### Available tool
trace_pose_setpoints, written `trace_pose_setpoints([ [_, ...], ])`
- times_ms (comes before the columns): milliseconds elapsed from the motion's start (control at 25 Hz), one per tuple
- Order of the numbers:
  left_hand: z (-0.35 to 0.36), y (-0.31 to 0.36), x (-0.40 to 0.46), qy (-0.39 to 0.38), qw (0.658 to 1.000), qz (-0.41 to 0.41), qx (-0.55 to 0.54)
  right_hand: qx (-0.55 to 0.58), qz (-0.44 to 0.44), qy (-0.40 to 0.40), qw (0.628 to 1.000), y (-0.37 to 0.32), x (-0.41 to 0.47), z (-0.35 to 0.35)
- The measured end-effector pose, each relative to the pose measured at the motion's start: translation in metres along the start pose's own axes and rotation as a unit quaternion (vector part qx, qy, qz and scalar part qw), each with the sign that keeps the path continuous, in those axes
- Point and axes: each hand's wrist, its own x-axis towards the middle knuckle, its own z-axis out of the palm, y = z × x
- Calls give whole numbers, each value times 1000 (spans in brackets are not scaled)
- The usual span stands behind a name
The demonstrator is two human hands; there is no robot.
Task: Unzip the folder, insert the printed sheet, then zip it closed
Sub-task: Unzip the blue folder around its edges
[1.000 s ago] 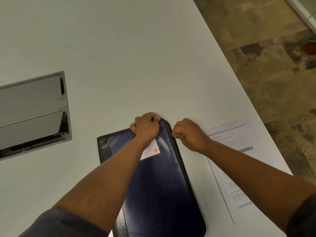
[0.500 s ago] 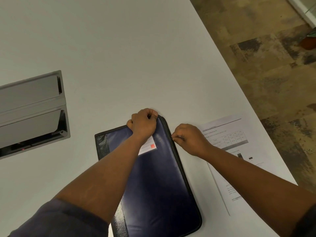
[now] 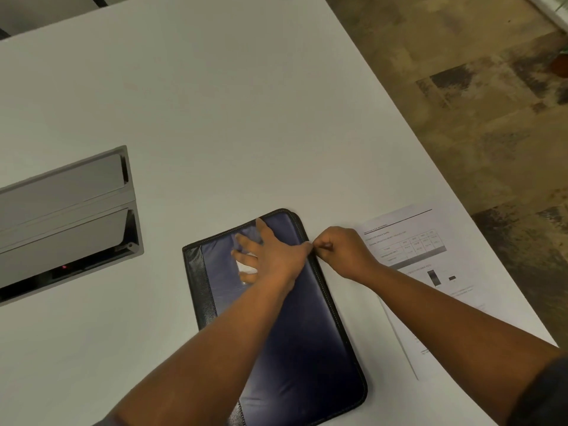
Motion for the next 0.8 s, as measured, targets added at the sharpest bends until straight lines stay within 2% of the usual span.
trace_pose_setpoints([
  [120, 2, 6, -1, -45, 999, -21, -15, 11, 33, -4, 999, -1, 0, 1],
  [280, 13, 2, -10, -51, 998, -2, 40, 28, 61, 5, 998, 1, -3, 0],
  [560, 13, 2, -10, -34, 999, 11, 32, 15, 45, -14, 999, -3, 2, -2],
  [800, 6, 0, -12, -43, 999, 22, -4, -55, 16, -75, 996, 1, -4, -6],
])
